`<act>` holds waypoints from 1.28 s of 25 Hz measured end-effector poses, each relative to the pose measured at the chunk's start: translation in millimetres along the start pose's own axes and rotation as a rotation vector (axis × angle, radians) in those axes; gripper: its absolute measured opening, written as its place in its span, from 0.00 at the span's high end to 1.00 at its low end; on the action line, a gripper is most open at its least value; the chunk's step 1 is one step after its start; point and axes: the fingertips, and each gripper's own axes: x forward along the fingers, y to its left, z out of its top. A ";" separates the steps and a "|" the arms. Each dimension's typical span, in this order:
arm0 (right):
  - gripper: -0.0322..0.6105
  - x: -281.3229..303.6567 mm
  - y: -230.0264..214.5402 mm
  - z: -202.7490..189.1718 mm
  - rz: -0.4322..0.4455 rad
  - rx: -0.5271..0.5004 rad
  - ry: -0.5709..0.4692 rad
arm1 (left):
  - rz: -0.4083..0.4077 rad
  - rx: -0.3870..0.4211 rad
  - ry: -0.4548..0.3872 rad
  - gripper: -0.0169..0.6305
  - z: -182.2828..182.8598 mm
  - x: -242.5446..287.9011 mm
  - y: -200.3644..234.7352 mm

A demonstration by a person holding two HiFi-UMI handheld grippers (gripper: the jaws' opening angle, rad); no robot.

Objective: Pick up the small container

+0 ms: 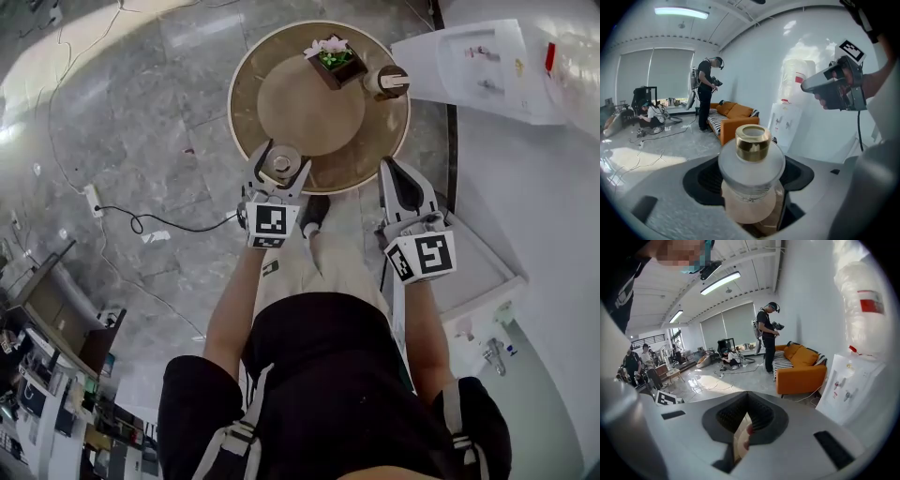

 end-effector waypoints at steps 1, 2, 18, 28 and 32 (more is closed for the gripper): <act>0.95 -9.6 0.9 3.4 -0.001 -0.003 -0.015 | 0.003 -0.002 -0.002 0.44 7.2 -7.1 -5.8; 0.95 -21.9 2.2 6.9 -0.001 -0.006 -0.028 | 0.006 -0.005 -0.001 0.44 14.9 -15.6 -13.8; 0.95 -235.9 33.0 42.4 -0.013 -0.026 -0.250 | 0.020 0.000 -0.024 0.44 110.1 -186.2 -160.8; 0.95 -278.5 53.0 78.3 0.064 -0.054 -0.346 | 0.052 0.024 -0.083 0.44 176.8 -249.0 -183.8; 0.95 -277.4 67.0 97.7 0.091 -0.072 -0.360 | 0.078 0.023 -0.112 0.44 207.6 -271.7 -175.9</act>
